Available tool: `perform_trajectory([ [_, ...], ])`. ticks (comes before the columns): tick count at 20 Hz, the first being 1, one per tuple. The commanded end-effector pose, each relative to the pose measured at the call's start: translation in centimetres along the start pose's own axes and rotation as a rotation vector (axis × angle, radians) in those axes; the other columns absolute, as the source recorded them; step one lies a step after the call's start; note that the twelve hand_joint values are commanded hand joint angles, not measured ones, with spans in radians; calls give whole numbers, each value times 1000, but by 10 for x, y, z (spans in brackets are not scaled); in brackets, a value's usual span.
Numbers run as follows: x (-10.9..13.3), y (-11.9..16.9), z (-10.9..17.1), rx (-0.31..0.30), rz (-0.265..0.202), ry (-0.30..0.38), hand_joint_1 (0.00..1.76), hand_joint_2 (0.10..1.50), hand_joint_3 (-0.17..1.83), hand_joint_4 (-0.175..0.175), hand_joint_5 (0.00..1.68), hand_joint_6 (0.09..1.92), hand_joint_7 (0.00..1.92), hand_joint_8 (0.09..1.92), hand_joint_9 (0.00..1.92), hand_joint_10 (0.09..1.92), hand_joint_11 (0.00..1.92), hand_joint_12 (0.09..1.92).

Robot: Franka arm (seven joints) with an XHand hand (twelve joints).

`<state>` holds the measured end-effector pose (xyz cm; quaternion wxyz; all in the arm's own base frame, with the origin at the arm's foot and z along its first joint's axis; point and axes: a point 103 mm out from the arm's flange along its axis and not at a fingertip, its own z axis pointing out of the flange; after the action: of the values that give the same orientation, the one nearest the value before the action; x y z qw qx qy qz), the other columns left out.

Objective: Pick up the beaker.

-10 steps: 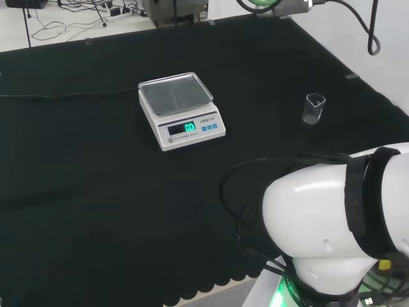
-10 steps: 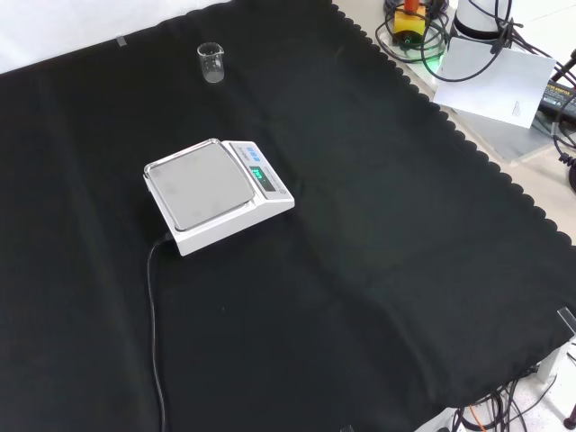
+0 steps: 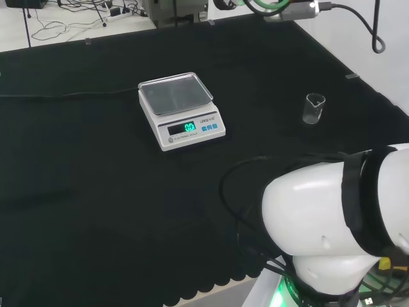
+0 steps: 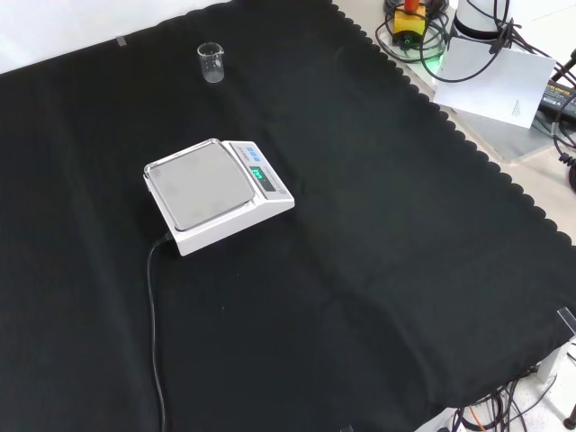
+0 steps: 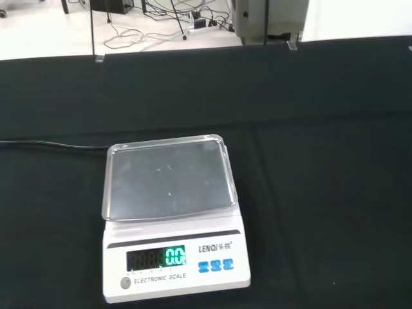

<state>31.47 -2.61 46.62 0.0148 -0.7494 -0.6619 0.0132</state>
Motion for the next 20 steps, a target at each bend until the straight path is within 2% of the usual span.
perform_trajectory([
  [1, -54, 3, 10, 11, 81, 38, 637, 996, -16, 13, 437, 249, 428, 599, 505, 713, 0, 1433],
  [3, -62, 6, 18, 37, 65, 8, 637, 996, -16, 13, 439, 248, 428, 600, 505, 716, 0, 1433],
  [6, -74, 11, 29, 62, 106, 19, 638, 997, -16, 13, 441, 248, 428, 603, 505, 719, 0, 1433],
  [11, -115, 15, 46, 69, 175, 89, 640, 998, -15, 12, 443, 247, 428, 606, 504, 723, 0, 1434],
  [16, -154, 20, 65, 83, 254, 105, 642, 999, -15, 10, 447, 246, 429, 610, 503, 727, 0, 1434],
  [20, -169, 31, 83, 109, 266, 131, 644, 1000, -15, 9, 449, 246, 429, 612, 502, 729, 0, 1433],
])
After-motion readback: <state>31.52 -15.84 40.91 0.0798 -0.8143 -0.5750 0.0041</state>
